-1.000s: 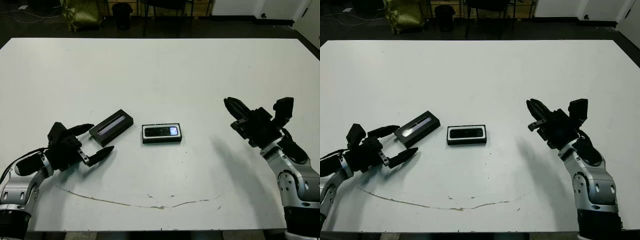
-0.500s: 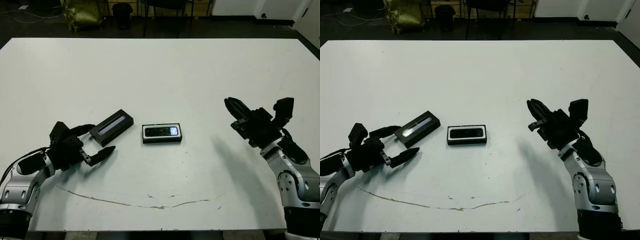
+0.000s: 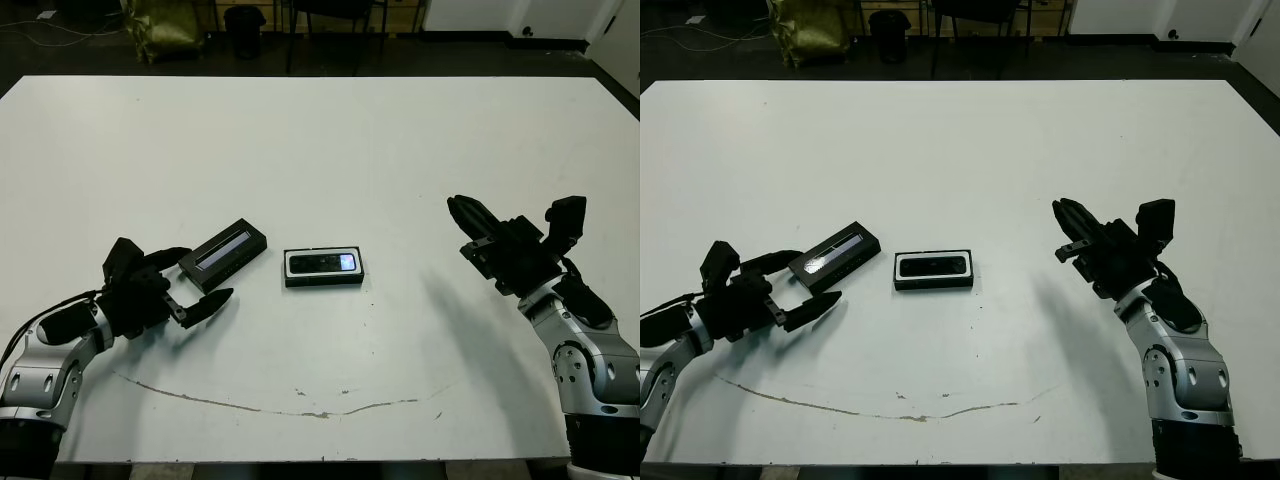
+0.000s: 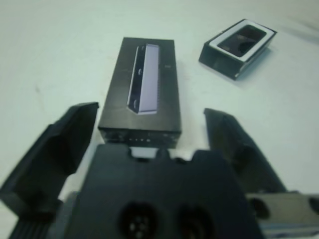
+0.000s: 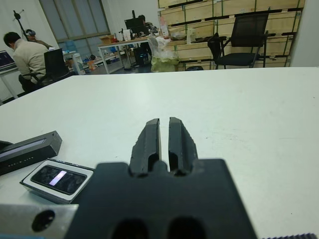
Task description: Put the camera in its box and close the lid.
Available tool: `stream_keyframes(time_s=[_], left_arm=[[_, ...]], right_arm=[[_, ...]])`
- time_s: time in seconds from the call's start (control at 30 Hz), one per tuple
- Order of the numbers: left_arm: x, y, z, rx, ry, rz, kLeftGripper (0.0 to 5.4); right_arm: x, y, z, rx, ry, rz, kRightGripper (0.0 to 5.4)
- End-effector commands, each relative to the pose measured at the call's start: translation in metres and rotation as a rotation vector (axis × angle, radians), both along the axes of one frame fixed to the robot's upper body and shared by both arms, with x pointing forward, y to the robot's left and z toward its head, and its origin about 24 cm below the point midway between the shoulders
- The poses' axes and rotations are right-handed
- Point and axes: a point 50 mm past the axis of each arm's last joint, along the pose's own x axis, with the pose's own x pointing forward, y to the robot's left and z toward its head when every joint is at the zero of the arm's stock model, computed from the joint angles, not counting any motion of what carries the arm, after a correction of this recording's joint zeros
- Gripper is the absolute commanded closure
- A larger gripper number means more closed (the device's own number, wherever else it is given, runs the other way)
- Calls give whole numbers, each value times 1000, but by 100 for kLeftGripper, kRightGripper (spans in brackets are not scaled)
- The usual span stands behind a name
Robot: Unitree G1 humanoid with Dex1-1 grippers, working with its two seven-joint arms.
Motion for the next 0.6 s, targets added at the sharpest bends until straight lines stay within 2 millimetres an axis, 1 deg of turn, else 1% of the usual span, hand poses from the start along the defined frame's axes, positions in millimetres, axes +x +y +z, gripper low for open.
stream_keyframes(time_s=[0.03, 0.2, 0.27, 0.33, 0.6], left_arm=[[-6, 0, -7, 53, 32, 26, 137], [-8, -1, -7, 61, 30, 25, 262], [-8, -1, -6, 62, 37, 14, 293], [-8, -1, -6, 57, 43, -12, 303], [-5, 1, -2, 132, 51, -115, 303]], right_arm=[[-2, -3, -6, -1, 27, -14, 540], [-2, -4, -6, 5, 27, -11, 540], [-2, -4, -5, 3, 29, -15, 540], [-2, -4, -5, -2, 28, -17, 540], [-2, -4, -6, 12, 30, -17, 540]])
